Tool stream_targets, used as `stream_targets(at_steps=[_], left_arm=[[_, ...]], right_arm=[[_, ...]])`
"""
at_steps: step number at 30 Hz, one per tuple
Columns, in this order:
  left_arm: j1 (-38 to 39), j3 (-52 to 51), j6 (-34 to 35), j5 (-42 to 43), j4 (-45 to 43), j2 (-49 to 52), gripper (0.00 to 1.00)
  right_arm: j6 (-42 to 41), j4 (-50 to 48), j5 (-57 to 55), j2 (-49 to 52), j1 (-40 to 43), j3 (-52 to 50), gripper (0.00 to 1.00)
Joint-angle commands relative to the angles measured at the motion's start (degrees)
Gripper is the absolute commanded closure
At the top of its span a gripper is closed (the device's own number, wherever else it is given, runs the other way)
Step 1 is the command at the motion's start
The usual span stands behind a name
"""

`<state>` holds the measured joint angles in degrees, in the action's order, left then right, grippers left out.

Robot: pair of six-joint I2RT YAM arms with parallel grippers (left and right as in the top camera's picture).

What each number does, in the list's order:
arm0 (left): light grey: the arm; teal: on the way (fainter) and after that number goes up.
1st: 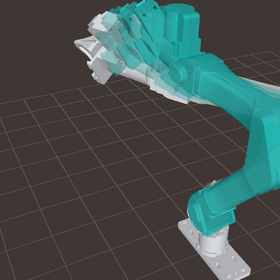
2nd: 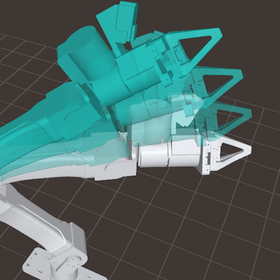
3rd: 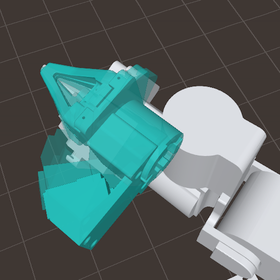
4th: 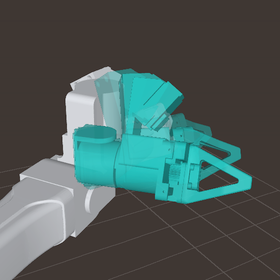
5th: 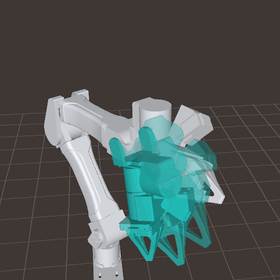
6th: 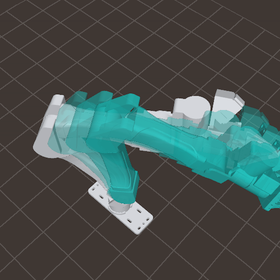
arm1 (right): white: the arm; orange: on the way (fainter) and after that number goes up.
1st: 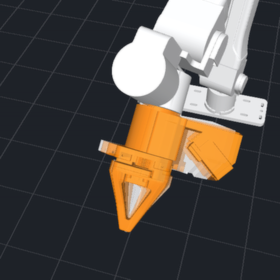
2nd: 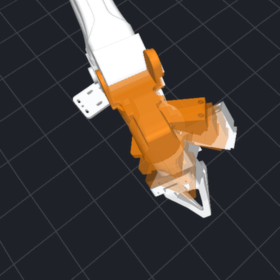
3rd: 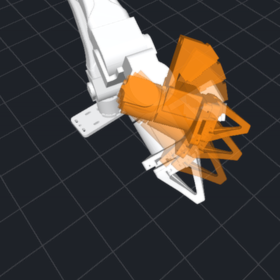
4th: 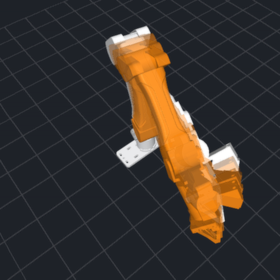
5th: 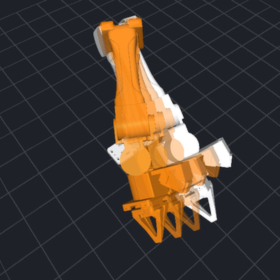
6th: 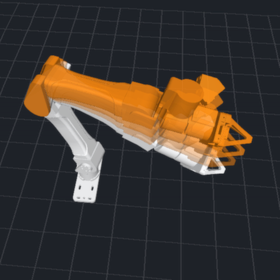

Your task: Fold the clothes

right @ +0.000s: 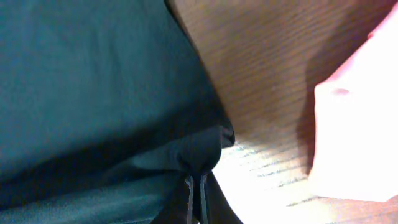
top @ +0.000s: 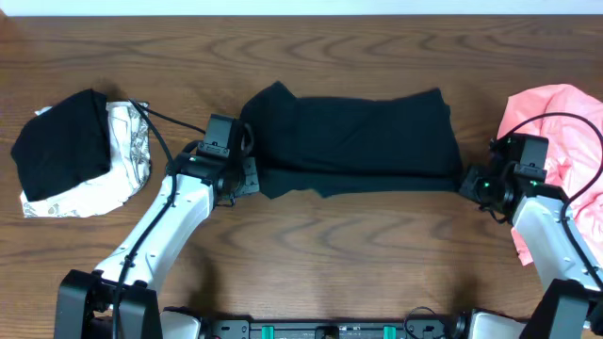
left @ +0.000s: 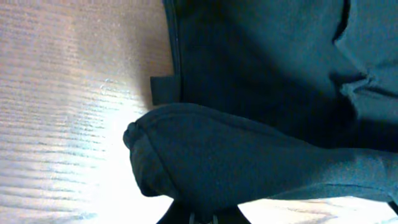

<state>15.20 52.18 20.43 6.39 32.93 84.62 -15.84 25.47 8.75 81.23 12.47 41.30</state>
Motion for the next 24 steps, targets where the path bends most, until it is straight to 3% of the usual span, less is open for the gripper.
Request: stream_targets(at_steps=[1,20,24], left_arm=[[-0.2,0.6,0.5,-1.6,-0.5,-0.3,0.93],[-0.2,0.5,0.5,-3.1,-4.6,7.1,0.93],[-0.2,0.5,0.5,-3.1,-6.4,8.5,0.87]], right_arm=[[-0.9,-1.0,-1.4,2.2,0.2,1.1,0.99],[-0.9,-8.8,-1.2,7.0,0.2,1.1,0.99],[-0.9,-8.6,-1.2,7.0,0.2,1.1,0.88]])
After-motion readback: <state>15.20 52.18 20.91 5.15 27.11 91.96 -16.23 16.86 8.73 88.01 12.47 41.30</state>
